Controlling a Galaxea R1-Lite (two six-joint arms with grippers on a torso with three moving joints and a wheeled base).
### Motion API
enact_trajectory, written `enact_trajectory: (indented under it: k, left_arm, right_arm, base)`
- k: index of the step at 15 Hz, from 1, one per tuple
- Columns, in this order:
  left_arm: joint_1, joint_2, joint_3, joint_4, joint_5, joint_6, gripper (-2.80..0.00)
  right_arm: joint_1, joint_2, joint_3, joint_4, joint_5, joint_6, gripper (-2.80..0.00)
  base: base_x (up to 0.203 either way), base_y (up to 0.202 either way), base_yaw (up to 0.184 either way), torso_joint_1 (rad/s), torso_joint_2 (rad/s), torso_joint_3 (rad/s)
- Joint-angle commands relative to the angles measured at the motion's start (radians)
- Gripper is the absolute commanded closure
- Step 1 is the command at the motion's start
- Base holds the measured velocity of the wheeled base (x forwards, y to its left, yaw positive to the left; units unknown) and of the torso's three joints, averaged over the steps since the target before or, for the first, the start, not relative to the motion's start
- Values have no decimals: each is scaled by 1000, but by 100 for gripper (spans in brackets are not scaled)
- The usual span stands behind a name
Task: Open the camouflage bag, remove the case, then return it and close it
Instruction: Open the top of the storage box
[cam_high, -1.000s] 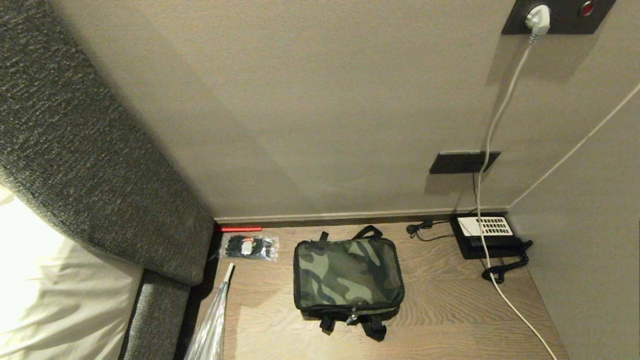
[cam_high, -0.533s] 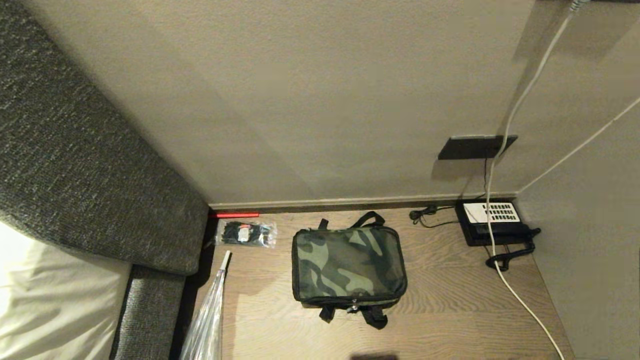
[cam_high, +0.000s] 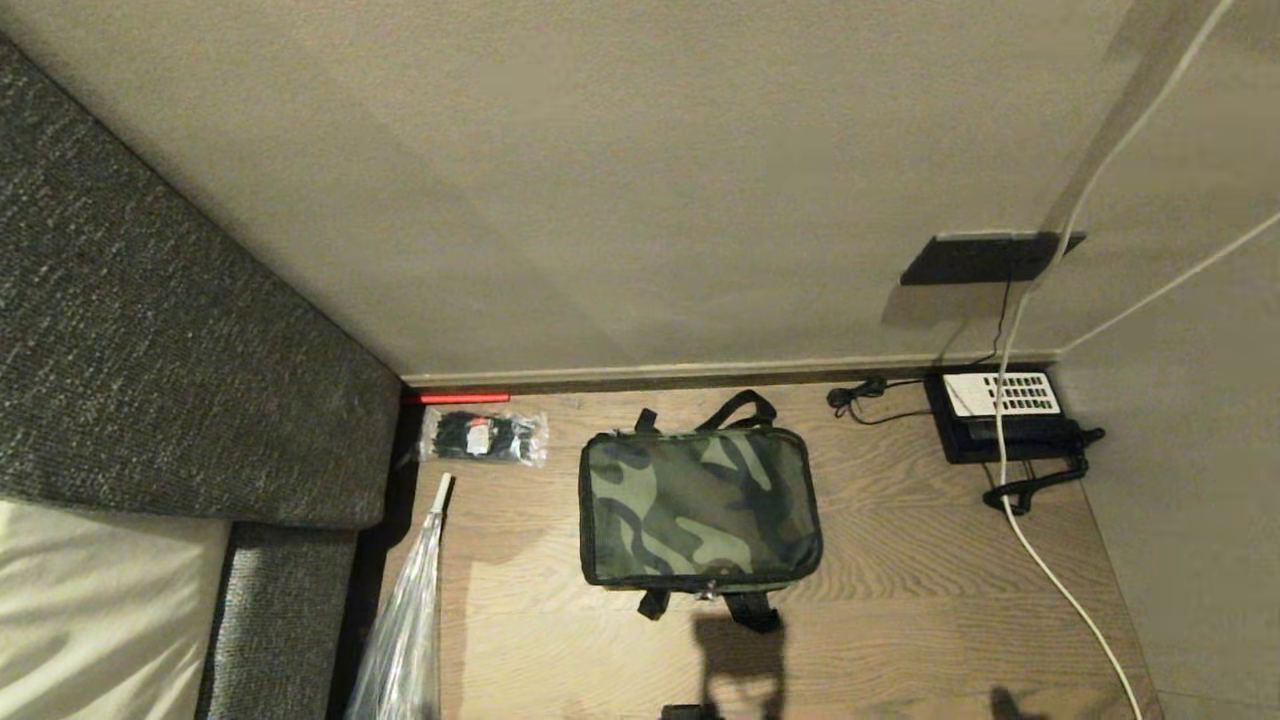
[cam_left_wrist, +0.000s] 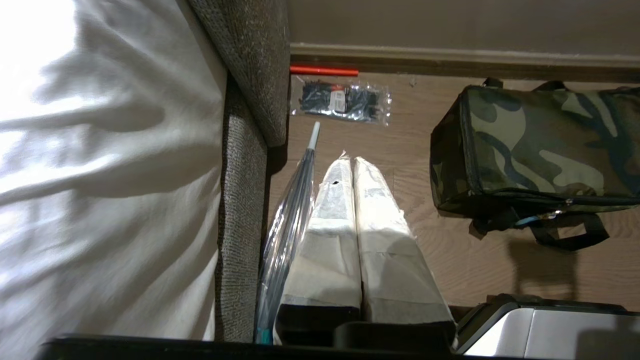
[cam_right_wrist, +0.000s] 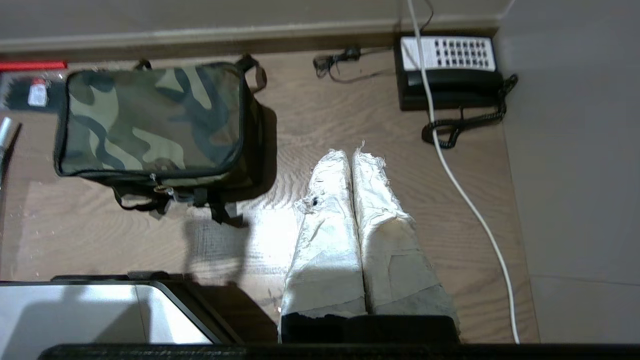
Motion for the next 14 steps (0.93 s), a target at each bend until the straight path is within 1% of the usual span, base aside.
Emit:
enact_trajectory:
  k: [1, 14]
  left_arm:
    - [0, 0, 3, 0, 0, 0, 0]
    - [0, 0, 3, 0, 0, 0, 0]
  right_arm:
    - [0, -3, 0, -1, 0, -1, 0]
    - [1, -3, 0, -1, 0, -1, 0]
  base:
    - [0, 0, 0, 2, 6, -193]
    - [0, 0, 0, 2, 3, -198]
